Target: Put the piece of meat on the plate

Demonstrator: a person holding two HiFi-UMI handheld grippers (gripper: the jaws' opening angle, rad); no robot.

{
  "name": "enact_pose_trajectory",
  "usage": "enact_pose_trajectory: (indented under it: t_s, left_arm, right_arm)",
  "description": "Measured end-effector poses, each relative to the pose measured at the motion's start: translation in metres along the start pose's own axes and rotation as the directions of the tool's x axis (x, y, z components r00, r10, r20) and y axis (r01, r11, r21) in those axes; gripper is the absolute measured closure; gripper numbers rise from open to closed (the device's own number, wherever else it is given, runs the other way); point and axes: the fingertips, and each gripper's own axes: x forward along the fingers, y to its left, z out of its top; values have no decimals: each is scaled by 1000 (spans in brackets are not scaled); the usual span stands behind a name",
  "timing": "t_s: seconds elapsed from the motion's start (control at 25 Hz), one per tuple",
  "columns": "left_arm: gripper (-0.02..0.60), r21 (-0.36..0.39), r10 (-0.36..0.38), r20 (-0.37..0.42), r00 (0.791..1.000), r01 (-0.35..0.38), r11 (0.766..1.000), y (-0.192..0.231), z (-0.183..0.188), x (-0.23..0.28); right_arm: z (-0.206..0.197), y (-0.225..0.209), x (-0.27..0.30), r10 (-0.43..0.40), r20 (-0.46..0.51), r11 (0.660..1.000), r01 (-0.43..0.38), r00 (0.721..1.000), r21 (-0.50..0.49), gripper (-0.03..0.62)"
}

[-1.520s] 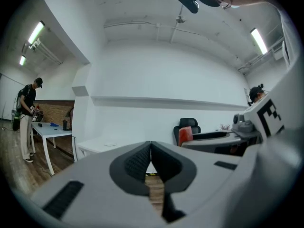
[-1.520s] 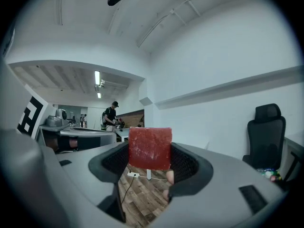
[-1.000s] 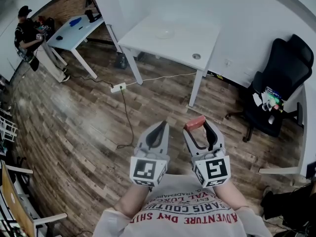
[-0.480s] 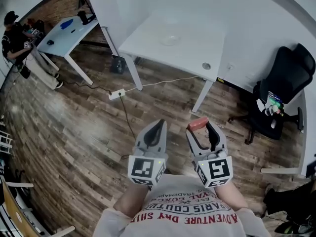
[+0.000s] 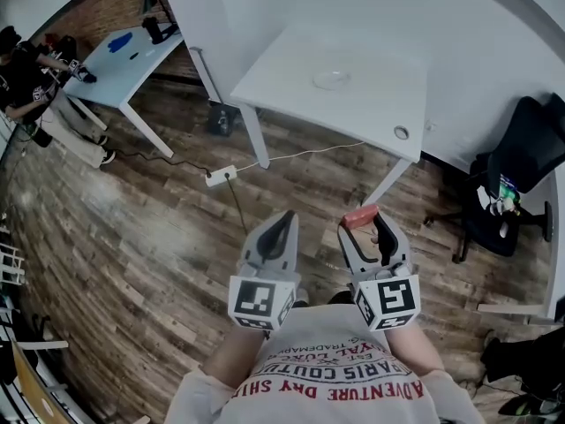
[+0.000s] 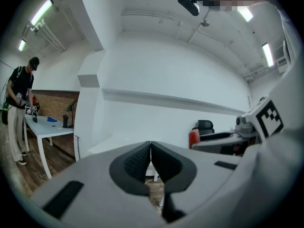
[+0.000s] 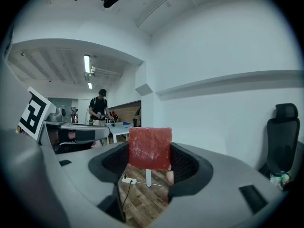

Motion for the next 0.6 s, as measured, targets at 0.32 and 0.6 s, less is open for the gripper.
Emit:
enact_pose_trajectory:
  t_s: [0.32,0.6]
  left_arm:
    - [574,-34,17,-20,1000,-18,999,45,-9,29]
    - [574,-28,34,-41,999,-35,999,73,-10,92]
  right_arm:
    - [-3,2,60,25,-38,1000,-25,999,18,315]
    - [-4,-32,123,41,-53,999,-39,998,33,315]
